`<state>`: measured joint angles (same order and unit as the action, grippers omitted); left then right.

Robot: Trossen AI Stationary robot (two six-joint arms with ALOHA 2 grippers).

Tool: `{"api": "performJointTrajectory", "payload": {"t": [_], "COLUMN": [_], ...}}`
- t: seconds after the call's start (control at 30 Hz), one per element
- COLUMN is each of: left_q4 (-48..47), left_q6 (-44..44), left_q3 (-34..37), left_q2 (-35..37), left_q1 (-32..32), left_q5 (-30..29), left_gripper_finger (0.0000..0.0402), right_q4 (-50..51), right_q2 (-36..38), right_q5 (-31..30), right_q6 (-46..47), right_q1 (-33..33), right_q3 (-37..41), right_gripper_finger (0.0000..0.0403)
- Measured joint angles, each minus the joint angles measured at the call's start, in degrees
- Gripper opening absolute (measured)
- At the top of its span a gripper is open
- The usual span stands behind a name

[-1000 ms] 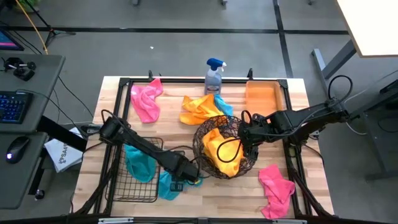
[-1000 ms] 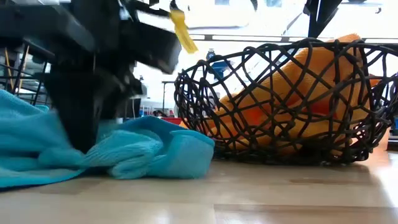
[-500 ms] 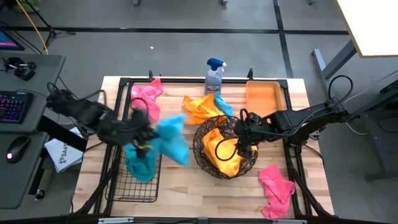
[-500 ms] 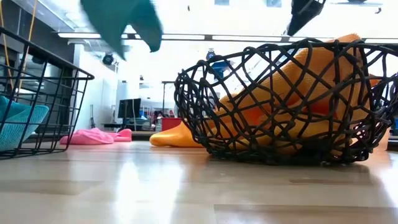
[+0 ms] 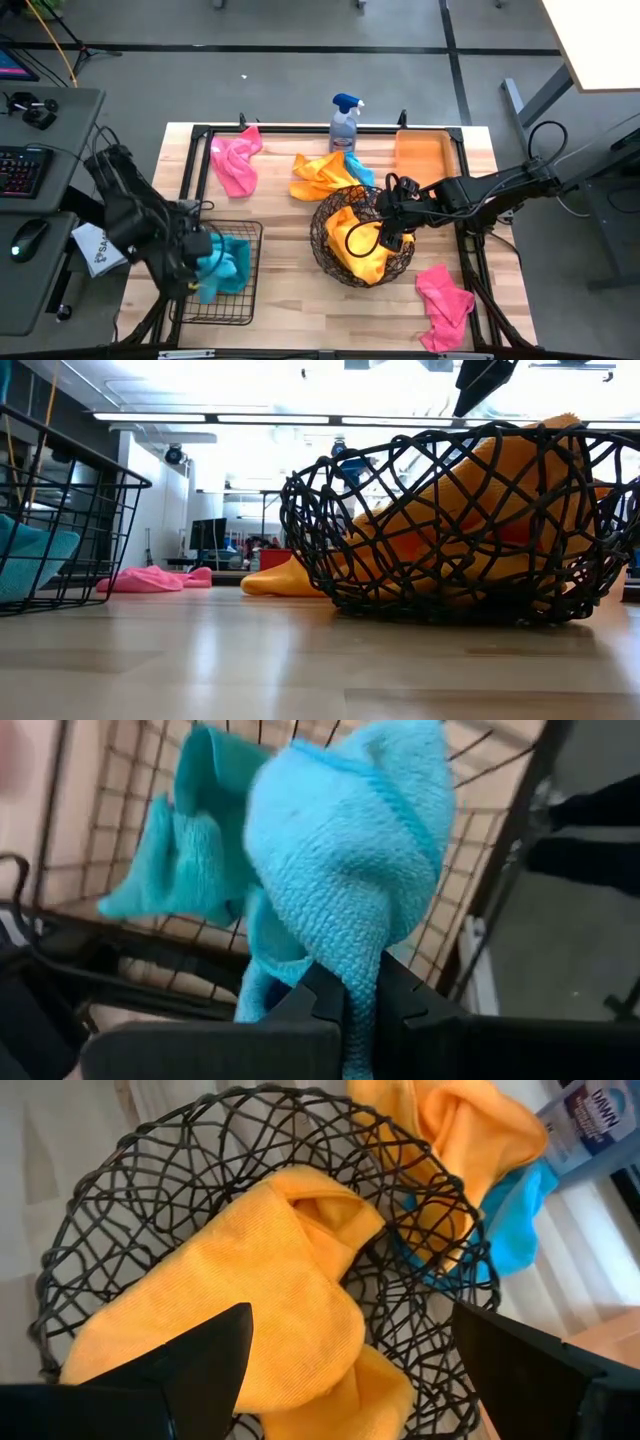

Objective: Sort microfiber towel by color & place in baskets
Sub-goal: Put the bottom blue microfiber towel into the wire basket, then put the blue microfiber cloth into the wire basket

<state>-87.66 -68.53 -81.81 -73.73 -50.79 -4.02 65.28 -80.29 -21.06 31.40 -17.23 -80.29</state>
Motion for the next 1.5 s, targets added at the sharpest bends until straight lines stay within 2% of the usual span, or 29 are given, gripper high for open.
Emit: {"api": "performJointTrajectory", "payload": {"t": [0.2, 0.3, 0.4, 0.57, 0.77, 0.9, 1.0, 1.07, 1.13, 1.2, 1.27, 1.33, 1.43, 1.5], "left_q4": [10.1, 17.0, 18.0, 14.6, 8.0, 9.9, 16.8, 25.3, 32.9, 37.6, 40.1, 41.7, 43.5, 47.5], "left_q6": [-0.3, 4.4, 9.5, 16.4, 17.9, 19.5, 20.7, 21.4, 23.2, 26.9, 33.5, 40.7, 49.4, 54.8], "left_q3": [8.4, 10.9, 11.3, 11.3, 11.3, 11.3, 11.3, 11.3, 11.1, 11.1, 11.1, 11.1, 11.4, 13.1], "left_q2": [-3.0, -4.6, -6.2, -7.1, -5.3, -2.9, 0.1, 3.0, 5.8, 8.2, 9.8, 10.9, 11.0, 10.7], "left_q1": [2.2, 4.5, 7.3, 12.4, 16.6, 18.0, 19.9, 22.0, 24.8, 28.5, 33.0, 37.9, 45.6, 50.3], "left_q5": [-0.6, -0.1, 1.6, 9.7, 18.2, 24.4, 26.6, 24.4, 18.0, 10.2, 3.0, -1.3, -4.3, -3.2], "left_gripper_finger": [0.0002, 0.0015, 0.0038, 0.0105, 0.0194, 0.0233, 0.0244, 0.0245, 0.0244, 0.0242, 0.024, 0.0237, 0.0234, 0.0231], "right_q4": [0.1, 0.5, 1.5, 2.9, 2.8, 2.4, 0.1, -1.9, -4.6, -6.6, -8.1, -9.5, -10.1, -10.1], "right_q2": [0.0, 0.5, 1.6, 4.2, 6.4, 6.4, 6.1, 6.0, 6.1, 6.0, 5.8, 5.1, 2.7, 0.4], "right_q5": [0.5, 2.6, 3.9, 5.1, 5.2, 5.0, 1.0, -3.0, -4.9, -4.2, -1.9, 2.5, 9.0, 12.6], "right_q6": [-1.8, -1.9, -1.8, 0.0, 3.4, 5.2, 8.3, 10.9, 11.3, 11.2, 11.2, 11.0, 9.1, 7.4], "right_q1": [0.0, 0.0, 0.0, 0.0, 0.0, 0.0, 0.2, 1.3, 4.3, 9.3, 16.0, 23.3, 32.9, 37.9], "right_q3": [0.0, 0.0, 0.0, 0.0, 0.0, 0.0, 0.0, 0.0, 0.0, 0.0, 0.0, 0.0, 0.0, 0.0], "right_gripper_finger": [0.0339, 0.0339, 0.0339, 0.0339, 0.0339, 0.0339, 0.0339, 0.0339, 0.0339, 0.0339, 0.0339, 0.0339, 0.0339, 0.0339]}}
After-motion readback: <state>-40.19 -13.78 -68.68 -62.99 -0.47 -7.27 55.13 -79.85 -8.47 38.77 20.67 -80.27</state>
